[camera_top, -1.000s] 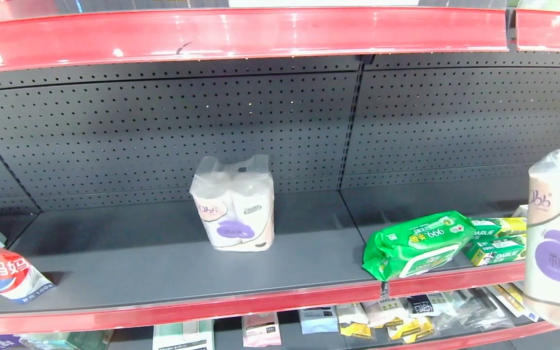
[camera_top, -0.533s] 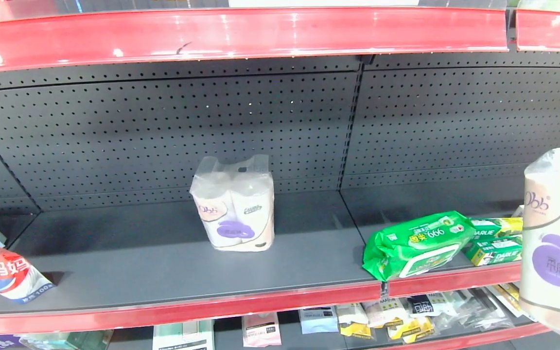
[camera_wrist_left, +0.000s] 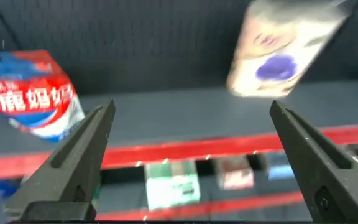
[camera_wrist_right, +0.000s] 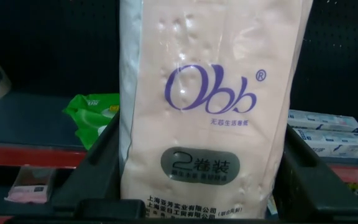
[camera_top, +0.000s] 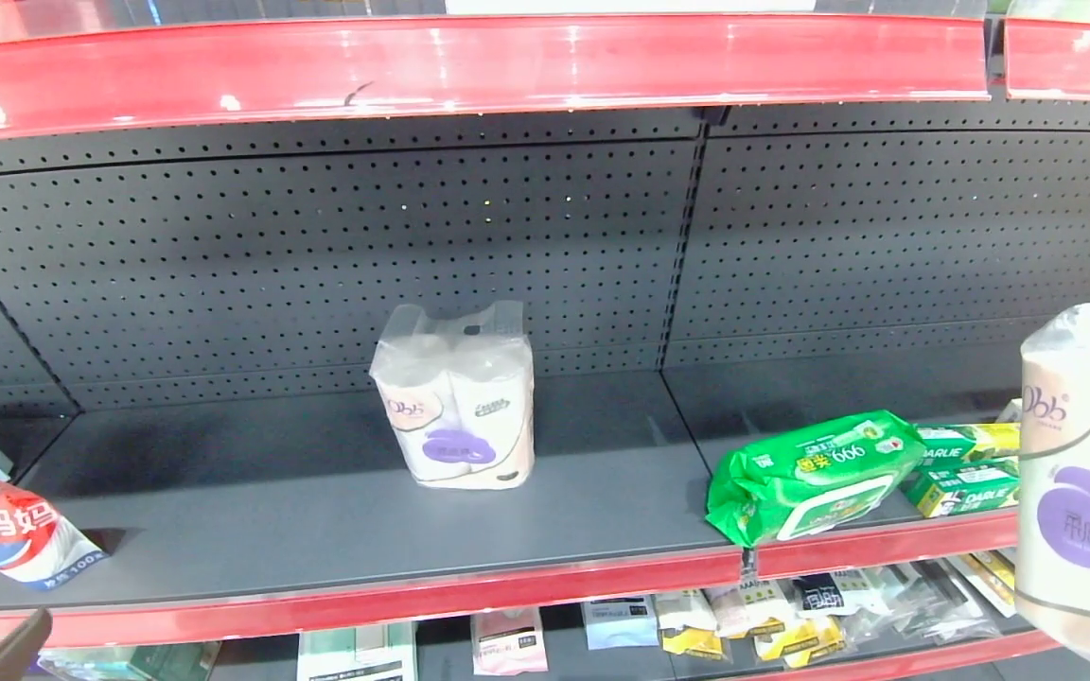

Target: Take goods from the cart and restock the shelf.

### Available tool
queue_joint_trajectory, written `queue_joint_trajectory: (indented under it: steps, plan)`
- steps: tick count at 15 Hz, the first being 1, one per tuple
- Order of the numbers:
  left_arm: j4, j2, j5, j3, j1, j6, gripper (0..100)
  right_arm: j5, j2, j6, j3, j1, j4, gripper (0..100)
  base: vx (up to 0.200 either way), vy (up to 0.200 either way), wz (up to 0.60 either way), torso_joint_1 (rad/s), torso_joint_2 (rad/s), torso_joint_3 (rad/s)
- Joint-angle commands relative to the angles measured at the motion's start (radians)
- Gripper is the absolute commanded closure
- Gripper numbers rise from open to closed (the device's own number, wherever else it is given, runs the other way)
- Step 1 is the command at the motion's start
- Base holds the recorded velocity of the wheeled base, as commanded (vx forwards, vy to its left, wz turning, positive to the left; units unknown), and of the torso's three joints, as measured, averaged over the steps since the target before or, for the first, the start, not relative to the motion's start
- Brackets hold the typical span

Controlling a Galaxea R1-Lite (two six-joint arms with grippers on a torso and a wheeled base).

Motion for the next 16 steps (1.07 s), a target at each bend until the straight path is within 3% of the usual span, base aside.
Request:
queue_joint_trajectory:
  steps: [1, 2, 3, 5, 6, 7, 9, 10, 11, 16]
  plan:
    - [-0.149, 0.408, 0.018, -0.028, 0.013, 0.102, 0, -0.014, 0.004, -0.001, -0.016, -0.001, 0.0, 100, 0.0, 0.0, 0.0, 0.0, 0.0, 0.0]
    - [-0.225, 0.512, -0.027, -0.03, 0.021, 0.133, 0, -0.018, 0.007, -0.003, -0.019, -0.001, 0.0, 100, 0.0, 0.0, 0.0, 0.0, 0.0, 0.0]
    - [-0.368, 0.67, -0.212, -0.057, 0.045, 0.189, 0, -0.018, 0.015, -0.017, -0.022, -0.001, 0.0, 100, 0.0, 0.0, 0.0, 0.0, 0.0, 0.0]
    - [-0.406, 0.859, -0.399, -0.152, 0.107, 0.38, 0, -0.018, 0.026, -0.03, -0.029, -0.001, 0.0, 100, 0.0, 0.0, 0.0, 0.0, 0.0, 0.0]
    - [-0.397, 0.919, -0.522, -0.197, 0.114, 0.426, 0, -0.02, 0.029, -0.032, -0.031, -0.003, 0.0, 100, 0.0, 0.0, 0.0, 0.0, 0.0, 0.0]
    - [-0.386, 0.971, -0.588, -0.24, 0.107, 0.443, 0, -0.021, 0.03, -0.032, -0.031, -0.004, 0.0, 100, 0.0, 0.0, 0.0, 0.0, 0.0, 0.0]
    - [-0.386, 1.065, -0.662, -0.313, 0.097, 0.455, 0, -0.026, 0.032, -0.032, -0.029, -0.004, 0.001, 100, 0.0, 0.0, 0.0, 0.0, 0.0, 0.0]
    - [-0.388, 1.138, -0.758, -0.379, 0.099, 0.478, 0, -0.043, 0.037, -0.034, -0.025, -0.004, 0.001, 100, 0.0, 0.0, 0.0, 0.0, 0.0, 0.0]
    - [-0.386, 1.167, -0.795, -0.407, 0.097, 0.492, 0, -0.049, 0.037, -0.034, -0.028, -0.004, 0.007, 100, 0.0, 0.0, 0.0, 0.0, 0.0, 0.0]
    - [-0.386, 1.252, -0.823, -0.482, 0.054, 0.498, 0, -0.057, 0.037, -0.034, -0.023, -0.004, 0.009, 100, 0.0, 0.0, 0.0, 0.0, 0.0, 0.0]
